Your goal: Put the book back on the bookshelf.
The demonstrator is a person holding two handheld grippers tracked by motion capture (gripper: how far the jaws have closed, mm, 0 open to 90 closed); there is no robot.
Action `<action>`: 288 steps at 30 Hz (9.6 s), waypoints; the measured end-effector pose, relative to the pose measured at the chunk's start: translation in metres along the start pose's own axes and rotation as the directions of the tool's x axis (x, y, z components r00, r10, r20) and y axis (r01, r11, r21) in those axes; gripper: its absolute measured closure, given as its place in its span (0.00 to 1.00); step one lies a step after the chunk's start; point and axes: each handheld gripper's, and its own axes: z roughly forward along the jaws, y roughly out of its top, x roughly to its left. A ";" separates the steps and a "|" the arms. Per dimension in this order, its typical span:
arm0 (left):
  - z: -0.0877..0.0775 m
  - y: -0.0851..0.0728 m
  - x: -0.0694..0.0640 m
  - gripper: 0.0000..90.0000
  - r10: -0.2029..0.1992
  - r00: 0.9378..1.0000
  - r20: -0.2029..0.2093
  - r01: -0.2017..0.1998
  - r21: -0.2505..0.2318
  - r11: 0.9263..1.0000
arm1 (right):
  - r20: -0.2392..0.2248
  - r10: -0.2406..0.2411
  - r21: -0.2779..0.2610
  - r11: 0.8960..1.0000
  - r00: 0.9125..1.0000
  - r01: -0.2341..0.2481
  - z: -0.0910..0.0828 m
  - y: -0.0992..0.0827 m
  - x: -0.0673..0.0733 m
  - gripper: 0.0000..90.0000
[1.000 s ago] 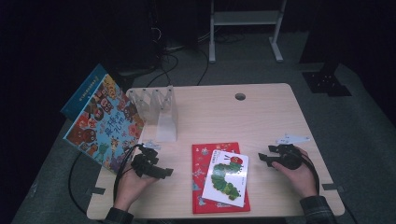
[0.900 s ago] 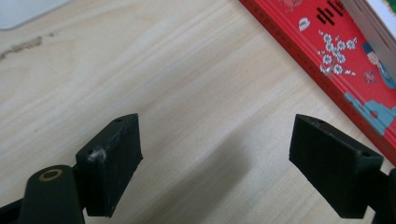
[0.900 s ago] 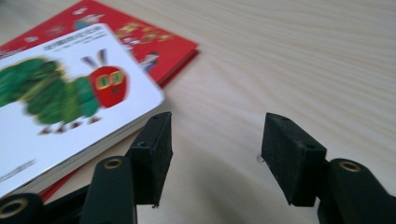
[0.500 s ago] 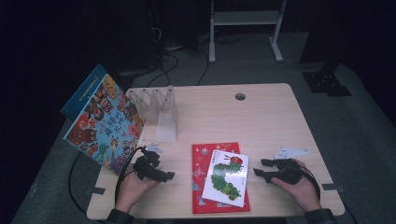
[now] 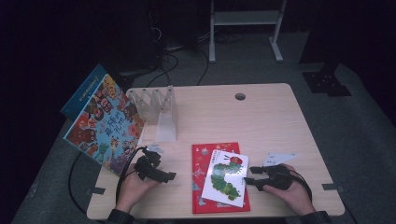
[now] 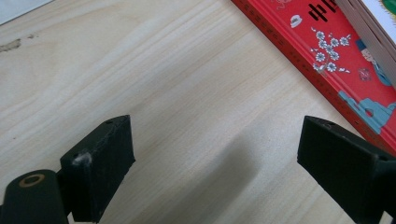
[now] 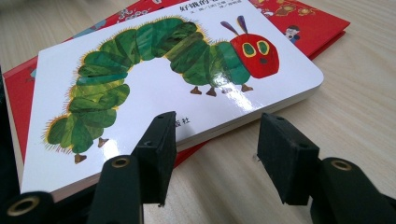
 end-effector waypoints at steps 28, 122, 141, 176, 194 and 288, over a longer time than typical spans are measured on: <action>-0.003 0.006 -0.008 0.11 0.006 0.998 0.061 -0.003 -0.050 0.999 | -0.052 -0.057 0.014 0.998 0.997 0.058 0.032 0.022 0.024 0.49; 0.020 0.033 -0.035 0.16 -0.008 0.958 0.288 0.026 -0.057 0.998 | -0.056 -0.161 0.052 0.985 0.985 0.164 0.061 0.044 0.043 0.60; -0.010 0.046 -0.056 0.25 0.077 0.936 0.344 0.010 -0.245 0.970 | -0.055 -0.132 0.067 0.989 0.990 0.135 0.056 0.042 0.039 0.58; -0.015 0.060 -0.078 0.60 0.084 0.954 0.287 -0.007 -0.260 0.966 | -0.044 -0.088 0.066 0.994 0.995 0.091 0.044 0.034 0.036 0.60; -0.015 0.065 -0.084 0.46 0.105 0.929 0.355 0.003 -0.290 0.957 | -0.037 -0.068 0.043 0.997 0.997 0.069 0.043 0.034 0.037 0.61; -0.048 0.065 -0.057 0.84 0.130 0.985 0.112 -0.112 -0.152 0.982 | 0.279 0.047 0.018 0.998 0.959 -0.054 0.024 0.012 -0.043 0.31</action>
